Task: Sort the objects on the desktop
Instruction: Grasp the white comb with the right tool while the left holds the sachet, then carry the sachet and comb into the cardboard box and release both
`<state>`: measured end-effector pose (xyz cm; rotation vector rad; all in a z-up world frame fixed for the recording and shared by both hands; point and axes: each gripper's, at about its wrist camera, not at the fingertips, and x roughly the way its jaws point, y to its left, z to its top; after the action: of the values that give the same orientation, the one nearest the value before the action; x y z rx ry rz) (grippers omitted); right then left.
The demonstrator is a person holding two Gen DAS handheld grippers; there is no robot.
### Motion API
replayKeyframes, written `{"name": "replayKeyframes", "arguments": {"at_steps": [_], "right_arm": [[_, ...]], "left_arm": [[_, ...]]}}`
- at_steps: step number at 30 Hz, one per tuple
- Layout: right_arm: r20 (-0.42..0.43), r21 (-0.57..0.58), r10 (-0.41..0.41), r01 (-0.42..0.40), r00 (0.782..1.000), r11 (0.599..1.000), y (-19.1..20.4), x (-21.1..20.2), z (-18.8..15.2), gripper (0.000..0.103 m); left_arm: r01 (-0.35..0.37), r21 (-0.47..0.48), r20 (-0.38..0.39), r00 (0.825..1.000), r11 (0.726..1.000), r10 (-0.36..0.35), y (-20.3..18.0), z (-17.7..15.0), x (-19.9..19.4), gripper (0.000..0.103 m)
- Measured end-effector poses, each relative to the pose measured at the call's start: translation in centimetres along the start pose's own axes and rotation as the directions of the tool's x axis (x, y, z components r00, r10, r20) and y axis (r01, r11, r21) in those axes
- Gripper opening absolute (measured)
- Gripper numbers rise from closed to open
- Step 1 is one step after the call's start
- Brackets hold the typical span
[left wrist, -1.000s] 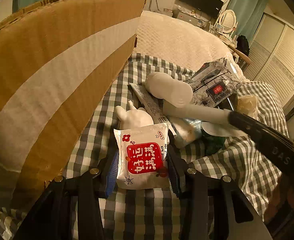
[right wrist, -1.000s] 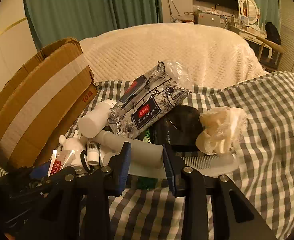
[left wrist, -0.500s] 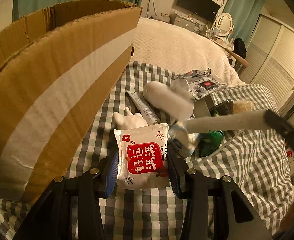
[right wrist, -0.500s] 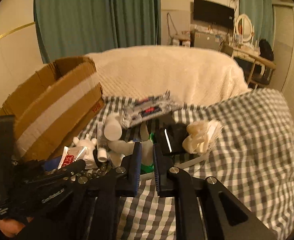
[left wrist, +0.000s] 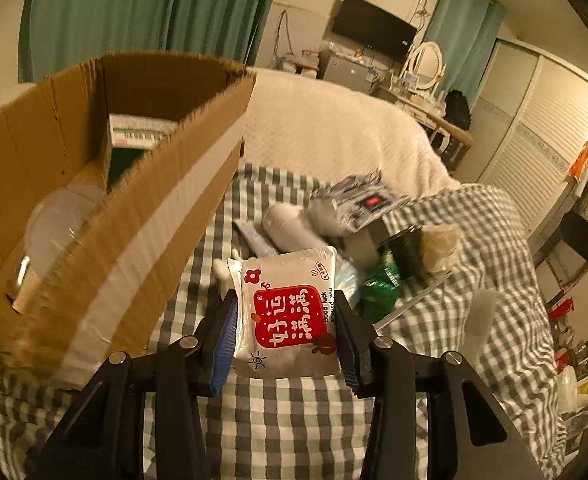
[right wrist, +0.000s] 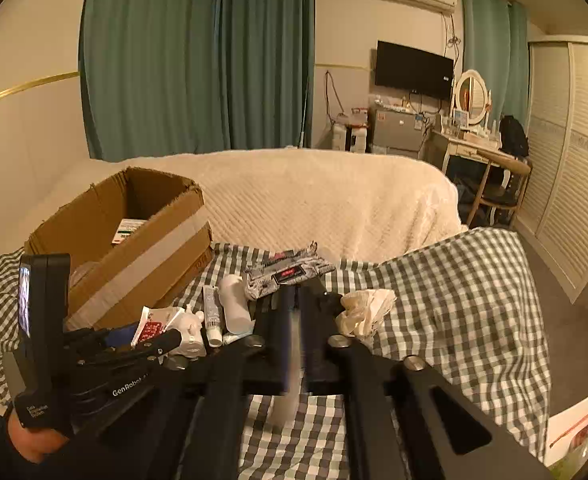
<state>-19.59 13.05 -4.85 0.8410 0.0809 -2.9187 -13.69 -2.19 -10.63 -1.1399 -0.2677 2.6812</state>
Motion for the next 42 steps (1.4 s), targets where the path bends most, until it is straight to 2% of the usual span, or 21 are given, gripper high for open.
{"name": "replayKeyframes", "arguments": {"at_steps": [2,6,9,11,13,14,16,18,19,24,27,30,31,32,33,36,40,42], "right_arm": [[0.008,-0.004,0.001,-0.001,1.0,1.0,0.2,-0.8,0.1,0.002],[-0.047,0.02,0.044,-0.043,0.998,0.999,-0.1,-0.7,-0.8,0.002],[-0.138,0.123,0.071,-0.055,0.988,0.991,-1.5,1.6,-2.9,0.003],[-0.218,0.156,0.04,-0.005,0.975,0.988,-2.5,3.6,-4.7,0.004],[-0.296,0.161,-0.014,0.064,0.955,0.985,-3.3,5.1,-6.5,0.011],[-0.328,0.163,-0.044,0.103,0.944,0.981,-3.7,5.7,-7.2,0.02],[-0.343,0.195,-0.058,0.132,0.937,0.972,-4.9,6.0,-8.1,0.029],[-0.366,0.201,-0.074,0.157,0.928,0.967,-5.6,6.6,-8.7,0.046],[-0.372,0.201,-0.09,0.175,0.924,0.964,-5.9,6.8,-8.9,0.047],[-0.437,0.23,-0.105,0.224,0.893,0.947,-6.7,8.9,-9.8,0.047],[-0.443,0.255,-0.101,0.233,0.891,0.938,-7.3,9.0,-9.9,0.046],[-0.476,0.247,-0.08,0.221,0.876,0.943,-7.2,10.2,-10.3,0.047],[-0.467,0.252,-0.059,0.197,0.882,0.947,-7.1,10.5,-10.3,0.046],[-0.451,0.255,-0.047,0.179,0.891,0.95,-6.9,10.6,-10.2,0.042],[-0.433,0.253,-0.029,0.153,0.901,0.955,-6.8,10.7,-10.0,0.029],[-0.422,0.249,-0.04,0.157,0.906,0.956,-6.9,10.4,-10.0,0.01],[-0.389,0.288,-0.018,0.14,0.921,0.947,-7.2,8.9,-10.0,0.007],[-0.372,0.273,-0.034,0.144,0.927,0.951,-7.0,7.8,-9.7,0.007]], "left_arm": [[0.002,0.012,0.013,1.0,1.0,-0.002,0.0,0.1,-0.9,0.045],[-0.004,0.025,0.019,1.0,1.0,0.003,0.2,-0.2,-1.8,0.045],[-0.019,0.029,0.004,1.0,0.999,0.019,0.3,-0.6,-1.3,0.045],[-0.026,0.034,-0.014,1.0,0.999,0.027,0.3,-1.0,-0.4,0.045],[-0.026,0.036,-0.031,0.999,0.999,0.027,0.1,-1.4,0.4,0.045],[-0.024,0.035,-0.041,0.999,0.999,0.025,0.2,-1.6,0.9,0.045],[-0.021,0.036,-0.058,0.998,0.999,0.023,0.2,-1.8,1.7,0.045],[-0.019,0.036,-0.077,0.997,0.999,0.022,0.2,-2.1,2.5,0.045],[-0.018,0.036,-0.086,0.996,0.999,0.021,0.2,-2.2,2.9,0.045],[-0.012,0.025,-0.117,0.993,1.0,0.015,0.5,-2.6,4.1,0.045],[-0.007,0.016,-0.124,0.992,1.0,0.009,0.7,-2.7,4.3,0.045],[-0.006,0.02,-0.123,0.992,1.0,0.009,0.7,-2.7,4.2,0.045],[-0.006,0.021,-0.12,0.993,1.0,0.008,0.7,-2.7,4.1,0.045],[-0.003,0.021,-0.116,0.993,1.0,0.006,0.7,-2.7,4.0,0.045],[-0.002,0.021,-0.11,0.994,1.0,0.004,0.7,-2.6,3.8,0.045],[0.005,0.02,-0.096,0.995,1.0,-0.004,0.6,-2.5,3.4,0.045],[0.008,0.019,-0.083,0.997,1.0,-0.007,0.5,-2.4,2.9,0.045],[0.009,0.019,-0.075,0.997,1.0,-0.008,0.3,-2.3,2.6,0.045]]}}
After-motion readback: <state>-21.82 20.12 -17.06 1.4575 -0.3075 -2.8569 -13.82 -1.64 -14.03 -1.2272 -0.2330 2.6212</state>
